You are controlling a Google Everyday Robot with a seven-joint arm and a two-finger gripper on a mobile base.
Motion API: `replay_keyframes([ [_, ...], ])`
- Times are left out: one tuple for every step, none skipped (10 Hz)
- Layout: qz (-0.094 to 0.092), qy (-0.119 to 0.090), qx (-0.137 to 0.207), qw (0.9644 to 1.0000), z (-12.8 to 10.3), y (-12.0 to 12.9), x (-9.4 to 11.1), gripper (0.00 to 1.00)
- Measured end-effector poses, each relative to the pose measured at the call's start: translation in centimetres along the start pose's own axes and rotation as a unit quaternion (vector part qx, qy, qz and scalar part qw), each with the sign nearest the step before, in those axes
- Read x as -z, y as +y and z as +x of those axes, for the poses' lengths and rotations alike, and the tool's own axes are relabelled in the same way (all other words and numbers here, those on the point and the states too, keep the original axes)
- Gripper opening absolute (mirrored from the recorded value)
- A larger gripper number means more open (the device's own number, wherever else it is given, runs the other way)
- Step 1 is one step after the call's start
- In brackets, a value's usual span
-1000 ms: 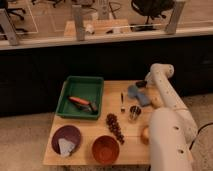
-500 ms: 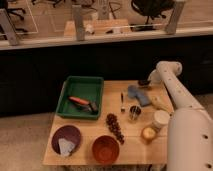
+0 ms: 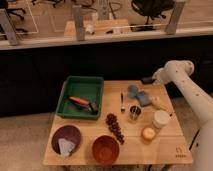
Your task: Wipe tray with eraser
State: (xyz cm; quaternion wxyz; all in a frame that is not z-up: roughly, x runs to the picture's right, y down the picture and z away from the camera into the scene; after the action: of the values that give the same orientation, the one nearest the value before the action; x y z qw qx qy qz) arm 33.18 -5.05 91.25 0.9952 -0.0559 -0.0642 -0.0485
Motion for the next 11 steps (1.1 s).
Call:
replay_keyframes([
  [0.005,-0.007,0.005,1.0,-0.8,-0.1,0.3,0.15],
  [0.017,-0.027,0.02,0.9993,-3.4,-0.6,0.9,0.15],
  [0.022,-0.039,0.029,0.9986,-4.7,-0.8,1.1,0.15],
  [0.028,-0.057,0.041,0.9972,-6.6,-1.0,1.2,0.15],
  [0.035,-0.078,0.053,0.995,-8.7,-1.4,1.2,0.15],
  [0.041,-0.102,0.067,0.9916,-11.0,-1.7,1.2,0.15],
  [0.048,-0.126,0.081,0.9875,-13.2,-2.1,1.3,0.15],
  [0.054,-0.152,0.096,0.9822,-15.3,-2.2,1.4,0.15],
  [0.058,-0.176,0.11,0.9765,-17.2,-2.3,1.6,0.15],
  [0.062,-0.202,0.124,0.9696,-19.0,-2.4,1.8,0.15],
  [0.065,-0.226,0.136,0.9624,-20.6,-2.5,2.0,0.15],
])
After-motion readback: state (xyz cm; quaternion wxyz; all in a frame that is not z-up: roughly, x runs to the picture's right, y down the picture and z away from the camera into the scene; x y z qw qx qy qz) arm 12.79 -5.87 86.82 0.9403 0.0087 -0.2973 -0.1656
